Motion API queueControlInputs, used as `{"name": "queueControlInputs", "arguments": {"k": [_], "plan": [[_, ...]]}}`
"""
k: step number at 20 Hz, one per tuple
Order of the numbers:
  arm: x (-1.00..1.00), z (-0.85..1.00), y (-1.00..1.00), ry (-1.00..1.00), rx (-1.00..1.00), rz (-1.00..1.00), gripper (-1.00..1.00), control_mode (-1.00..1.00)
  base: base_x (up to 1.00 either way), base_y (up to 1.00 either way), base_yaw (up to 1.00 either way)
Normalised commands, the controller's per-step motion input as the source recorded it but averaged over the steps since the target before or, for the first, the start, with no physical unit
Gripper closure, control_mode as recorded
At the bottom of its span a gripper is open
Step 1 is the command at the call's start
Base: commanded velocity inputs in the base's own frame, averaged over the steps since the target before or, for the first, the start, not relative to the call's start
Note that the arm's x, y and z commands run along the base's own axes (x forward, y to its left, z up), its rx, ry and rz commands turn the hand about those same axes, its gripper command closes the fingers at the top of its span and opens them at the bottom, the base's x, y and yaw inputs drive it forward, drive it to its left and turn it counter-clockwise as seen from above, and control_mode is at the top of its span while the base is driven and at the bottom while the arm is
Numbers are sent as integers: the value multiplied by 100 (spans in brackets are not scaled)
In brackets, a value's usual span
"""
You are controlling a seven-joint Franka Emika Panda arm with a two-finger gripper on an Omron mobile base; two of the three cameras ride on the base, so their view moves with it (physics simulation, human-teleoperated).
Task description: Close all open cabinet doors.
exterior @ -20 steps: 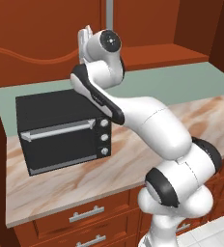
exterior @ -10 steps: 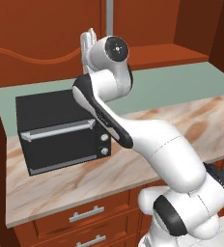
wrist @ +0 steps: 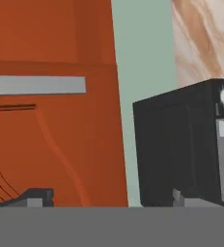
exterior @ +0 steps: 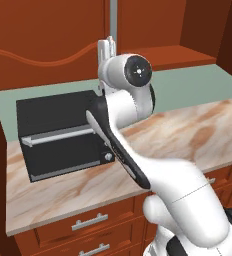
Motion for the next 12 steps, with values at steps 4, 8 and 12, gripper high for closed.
{"name": "queueControlInputs", "arguments": {"k": [4,8,12], "plan": [[-49,0,-46,-4,0,-8,-100,-100,0,0,0],[-49,2,-48,0,1,-9,-100,-100,0,0,0],[-47,9,-49,0,6,-14,-100,-100,0,0,0]]}}
